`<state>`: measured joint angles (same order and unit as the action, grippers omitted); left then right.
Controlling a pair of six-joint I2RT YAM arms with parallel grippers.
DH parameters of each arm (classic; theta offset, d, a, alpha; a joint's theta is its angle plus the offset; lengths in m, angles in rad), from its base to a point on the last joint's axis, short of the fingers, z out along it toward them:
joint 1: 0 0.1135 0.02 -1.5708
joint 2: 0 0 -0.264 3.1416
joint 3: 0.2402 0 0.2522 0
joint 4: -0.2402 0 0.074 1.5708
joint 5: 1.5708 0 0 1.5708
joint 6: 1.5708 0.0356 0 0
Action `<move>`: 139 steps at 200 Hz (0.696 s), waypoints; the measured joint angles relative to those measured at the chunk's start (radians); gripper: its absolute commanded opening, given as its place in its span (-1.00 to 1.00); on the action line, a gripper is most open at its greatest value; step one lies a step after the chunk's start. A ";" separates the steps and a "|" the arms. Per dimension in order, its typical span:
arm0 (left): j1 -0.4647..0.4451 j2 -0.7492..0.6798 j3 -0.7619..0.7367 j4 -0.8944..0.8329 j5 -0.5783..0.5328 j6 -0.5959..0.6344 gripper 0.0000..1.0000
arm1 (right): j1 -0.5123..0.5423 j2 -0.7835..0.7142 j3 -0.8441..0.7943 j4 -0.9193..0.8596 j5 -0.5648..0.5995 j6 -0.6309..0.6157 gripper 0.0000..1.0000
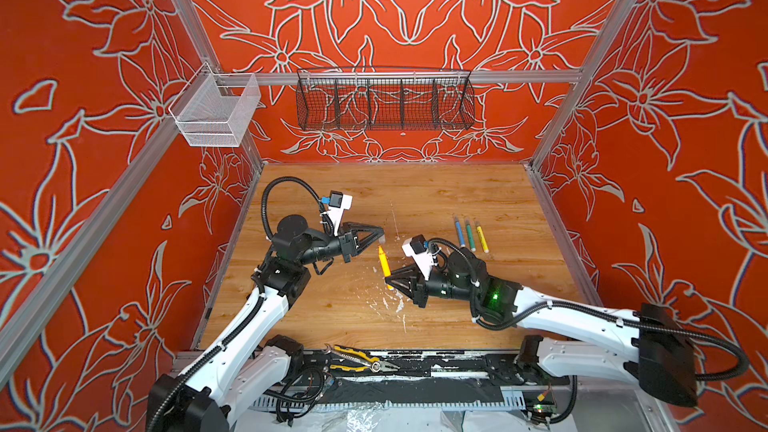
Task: Insert the pens into the pen caps
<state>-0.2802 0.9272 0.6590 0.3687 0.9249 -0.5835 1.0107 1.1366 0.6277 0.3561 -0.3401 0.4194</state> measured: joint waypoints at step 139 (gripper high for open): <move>0.027 -0.002 0.000 0.036 0.023 -0.031 -1.00 | 0.000 -0.002 0.000 -0.008 0.019 -0.019 -1.00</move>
<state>-0.2531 0.9253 0.6590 0.4049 0.9482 -0.6144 1.0103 1.1347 0.6277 0.3481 -0.3214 0.4000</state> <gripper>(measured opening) 0.104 0.171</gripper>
